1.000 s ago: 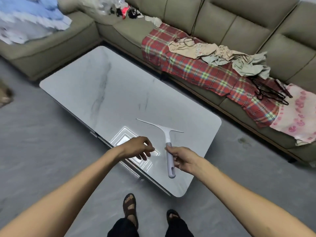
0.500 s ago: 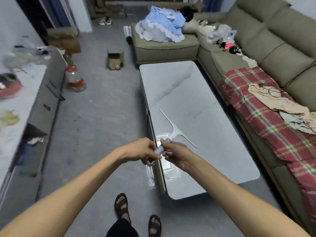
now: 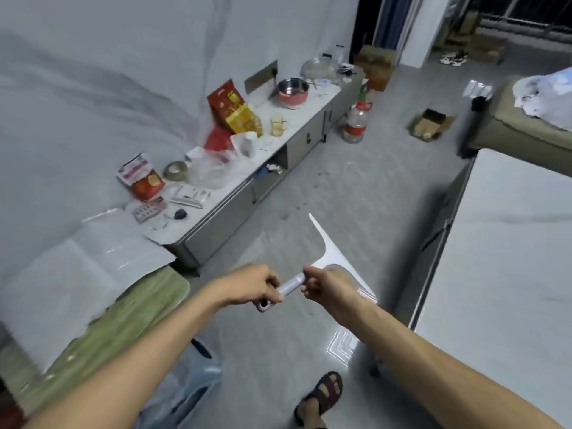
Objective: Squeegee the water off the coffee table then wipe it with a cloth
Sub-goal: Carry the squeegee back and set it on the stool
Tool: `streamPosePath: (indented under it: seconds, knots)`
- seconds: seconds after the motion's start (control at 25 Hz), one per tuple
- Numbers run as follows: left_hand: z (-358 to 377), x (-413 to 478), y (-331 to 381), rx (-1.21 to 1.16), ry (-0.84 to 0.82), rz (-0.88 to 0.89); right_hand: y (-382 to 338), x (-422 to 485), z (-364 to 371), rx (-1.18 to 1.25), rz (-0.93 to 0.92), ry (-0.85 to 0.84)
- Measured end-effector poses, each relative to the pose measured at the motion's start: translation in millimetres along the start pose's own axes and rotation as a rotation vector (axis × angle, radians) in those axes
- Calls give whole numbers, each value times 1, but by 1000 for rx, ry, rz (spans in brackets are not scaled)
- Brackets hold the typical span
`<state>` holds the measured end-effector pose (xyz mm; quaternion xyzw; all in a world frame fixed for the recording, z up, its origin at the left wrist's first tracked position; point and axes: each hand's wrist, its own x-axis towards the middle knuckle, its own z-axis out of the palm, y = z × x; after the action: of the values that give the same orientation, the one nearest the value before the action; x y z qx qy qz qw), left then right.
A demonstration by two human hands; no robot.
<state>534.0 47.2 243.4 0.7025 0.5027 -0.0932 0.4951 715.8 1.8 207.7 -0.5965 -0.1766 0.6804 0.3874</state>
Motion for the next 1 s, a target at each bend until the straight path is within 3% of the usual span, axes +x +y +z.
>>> streamPosePath:
  seconds: [0.24,0.48,0.68,1.0]
  knots:
    - [30,-197,-194,-268,253,-151,128,-60,204,-149,112,-188]
    - [66,-308,-312,-270,381,-316,227,-101,316,-205,240,-276]
    - [62,-312,-377,-293,379,-378,263,-68,373,-245,274,-254]
    - [-17,-248,-478,-185,292,-457,279,55,452,-310,344,-201]
